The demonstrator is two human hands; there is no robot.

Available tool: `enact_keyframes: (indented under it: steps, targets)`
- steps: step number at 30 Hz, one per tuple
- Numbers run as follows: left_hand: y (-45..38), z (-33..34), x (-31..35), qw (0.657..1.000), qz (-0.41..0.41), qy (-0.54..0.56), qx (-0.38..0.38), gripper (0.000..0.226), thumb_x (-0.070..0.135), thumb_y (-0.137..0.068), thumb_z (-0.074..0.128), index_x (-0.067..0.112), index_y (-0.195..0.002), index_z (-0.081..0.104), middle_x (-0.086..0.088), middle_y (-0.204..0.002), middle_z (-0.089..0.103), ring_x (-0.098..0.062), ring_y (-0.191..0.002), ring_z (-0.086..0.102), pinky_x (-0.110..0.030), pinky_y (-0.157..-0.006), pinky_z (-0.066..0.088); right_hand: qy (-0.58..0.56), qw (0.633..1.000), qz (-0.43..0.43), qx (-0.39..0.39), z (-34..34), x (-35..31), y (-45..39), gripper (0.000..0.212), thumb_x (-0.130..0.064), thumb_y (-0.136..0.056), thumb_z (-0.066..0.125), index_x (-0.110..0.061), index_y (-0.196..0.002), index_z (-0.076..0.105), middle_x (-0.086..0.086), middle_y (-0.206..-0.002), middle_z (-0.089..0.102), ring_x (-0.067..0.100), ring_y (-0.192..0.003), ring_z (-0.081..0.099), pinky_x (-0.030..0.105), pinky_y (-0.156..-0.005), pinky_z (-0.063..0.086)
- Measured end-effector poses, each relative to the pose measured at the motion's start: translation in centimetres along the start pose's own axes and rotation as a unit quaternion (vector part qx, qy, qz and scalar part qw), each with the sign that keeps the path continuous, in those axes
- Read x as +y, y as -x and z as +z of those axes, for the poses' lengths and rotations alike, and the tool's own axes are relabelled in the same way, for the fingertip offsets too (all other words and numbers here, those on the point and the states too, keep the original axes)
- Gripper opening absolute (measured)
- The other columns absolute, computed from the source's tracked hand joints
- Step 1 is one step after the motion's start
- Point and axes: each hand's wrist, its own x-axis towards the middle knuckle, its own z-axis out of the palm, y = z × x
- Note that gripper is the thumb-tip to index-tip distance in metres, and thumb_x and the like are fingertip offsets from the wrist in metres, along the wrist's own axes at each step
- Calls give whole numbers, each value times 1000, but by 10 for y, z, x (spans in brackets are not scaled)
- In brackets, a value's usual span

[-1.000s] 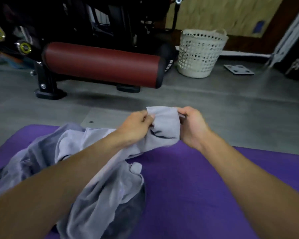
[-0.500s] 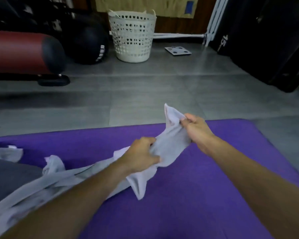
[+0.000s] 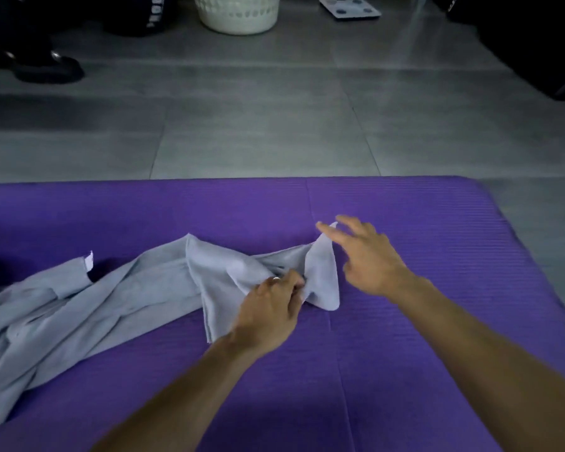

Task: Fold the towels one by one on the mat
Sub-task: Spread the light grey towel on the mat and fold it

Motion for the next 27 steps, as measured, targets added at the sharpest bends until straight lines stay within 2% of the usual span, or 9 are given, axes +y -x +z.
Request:
enact_keyframes:
  steps: [3, 6, 8, 10, 13, 16, 19, 24, 27]
  targets:
    - [8, 17, -18, 994, 14, -105, -25, 55, 43, -80, 68, 22, -128, 51, 5, -126, 56, -18, -122, 47, -35, -101, 40, 96, 981, -149, -77, 35, -8, -9, 64, -26, -89, 59, -36, -147, 33, 5, -162, 0, 25, -148, 4, 41, -112, 24]
    - [21, 25, -40, 972, -47, -227, -43, 85, 46, -64, 79, 19, -136, 44, -3, -143, 41, -29, -141, 28, -47, -113, 29, 112, 977, -176, -31, 54, -8, -14, 34, -32, -89, 54, -25, -123, 60, 0, -156, 29, 19, -147, 11, 40, -115, 16]
    - [26, 24, -52, 963, -70, -258, -27, 78, 35, -62, 82, 14, -130, 51, -10, -136, 51, -34, -133, 42, -49, -104, 42, 109, 979, -174, 10, 52, -3, -14, 23, -34, -85, 56, -23, -103, 66, -6, -136, 53, 13, -140, 27, 38, -118, 13]
    - [27, 17, -56, 964, -26, -263, 30, 49, 11, -66, 76, 13, -113, 62, -9, -108, 66, -30, -105, 64, -43, -83, 53, 37, 991, -125, 14, 41, 7, -7, 11, -33, -77, 61, -25, -75, 55, -5, -105, 64, 17, -118, 51, 39, -115, 24]
    - [6, -12, -38, 966, 19, -240, 91, 16, 7, -76, 55, 13, -90, 62, -6, -69, 66, -28, -59, 67, -34, -54, 52, -178, 984, 32, -11, 22, 24, 8, 14, -29, -78, 63, -22, -72, 52, -2, -75, 62, 25, -81, 60, 36, -76, 49]
    - [-51, -46, 4, 975, 13, -199, 93, 22, 24, -93, 44, 13, -103, 60, -11, -91, 68, -35, -81, 67, -40, -65, 51, -347, 921, 173, 48, 2, 48, 30, 25, -32, -81, 73, -13, -77, 57, -1, -69, 61, 17, -65, 58, 27, -54, 43]
    - [-116, -57, 56, 971, 55, -232, 35, 21, 27, -98, 44, 15, -114, 53, -12, -113, 62, -37, -105, 58, -42, -82, 44, -429, 864, 254, 69, -14, 77, 67, 43, -44, -76, 78, -8, -69, 55, -3, -59, 54, 12, -55, 51, 23, -50, 38]
    - [-170, 8, 130, 949, 173, -256, -59, 18, 29, -97, 44, 18, -108, 53, -9, -112, 62, -34, -108, 57, -43, -83, 46, -362, 850, 378, 69, -7, 130, 140, 45, -53, -74, 75, -13, -67, 57, -1, -65, 58, 16, -62, 57, 28, -53, 38]
    - [-173, 66, 147, 945, 225, -203, -118, 21, 30, -96, 50, 20, -113, 55, -4, -114, 59, -27, -113, 53, -43, -88, 45, -229, 879, 416, -28, 16, 150, 150, 44, -63, -68, 65, -22, -78, 53, 3, -89, 60, 28, -97, 62, 31, -74, 45]
